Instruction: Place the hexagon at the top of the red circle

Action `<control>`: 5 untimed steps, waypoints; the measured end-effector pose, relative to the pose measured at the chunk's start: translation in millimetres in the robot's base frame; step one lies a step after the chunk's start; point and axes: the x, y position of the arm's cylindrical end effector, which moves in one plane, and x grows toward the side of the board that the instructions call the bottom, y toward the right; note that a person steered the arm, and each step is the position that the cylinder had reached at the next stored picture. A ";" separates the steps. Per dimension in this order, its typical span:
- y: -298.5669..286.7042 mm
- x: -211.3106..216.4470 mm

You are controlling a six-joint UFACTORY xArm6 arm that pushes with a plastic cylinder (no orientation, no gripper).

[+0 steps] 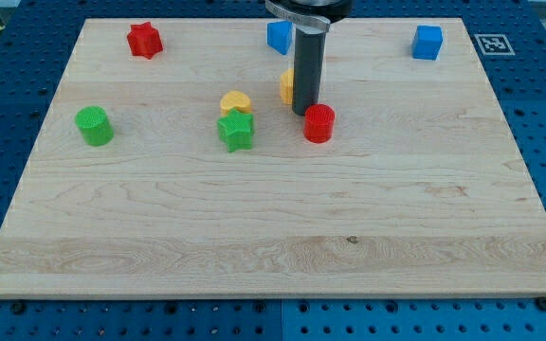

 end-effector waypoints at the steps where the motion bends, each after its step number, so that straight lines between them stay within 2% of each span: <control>1: 0.0 0.0; 2: 6.3 0.0; 3: -41.7 -3.2; 4: -61.5 -15.8; 5: -29.1 -23.1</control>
